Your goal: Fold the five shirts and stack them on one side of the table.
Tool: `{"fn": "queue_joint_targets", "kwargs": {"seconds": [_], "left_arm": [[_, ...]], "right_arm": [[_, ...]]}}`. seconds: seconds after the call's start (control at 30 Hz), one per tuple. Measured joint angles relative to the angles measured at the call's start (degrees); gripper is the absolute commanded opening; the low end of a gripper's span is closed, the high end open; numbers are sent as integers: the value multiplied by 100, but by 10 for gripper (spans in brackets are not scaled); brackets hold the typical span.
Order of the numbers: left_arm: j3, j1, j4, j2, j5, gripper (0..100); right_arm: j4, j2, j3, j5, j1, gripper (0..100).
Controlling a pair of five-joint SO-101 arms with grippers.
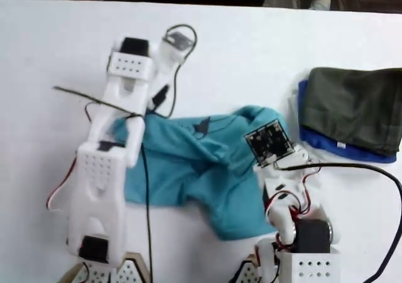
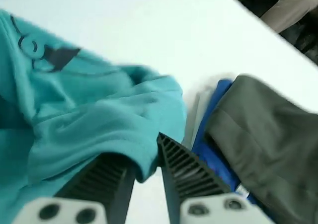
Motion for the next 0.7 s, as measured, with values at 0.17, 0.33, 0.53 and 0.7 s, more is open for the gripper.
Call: {"fn": "queue_joint_targets", "kwargs": {"seconds": [0.17, 0.33, 0.53, 0.7], "left_arm": [[809, -158, 0, -1459, 0, 26], [1723, -615, 9, -3376, 0, 26], [2101, -1477, 9, -5591, 0, 26], [2374, -1538, 18, -7015, 0, 26]], "right_arm": [[-1125, 510, -527, 0, 0, 19], [-765, 2321, -2426, 0, 141, 20], [527, 3903, -5451, 0, 167, 20], [1433, 4000, -7156, 0, 114, 20]]}}
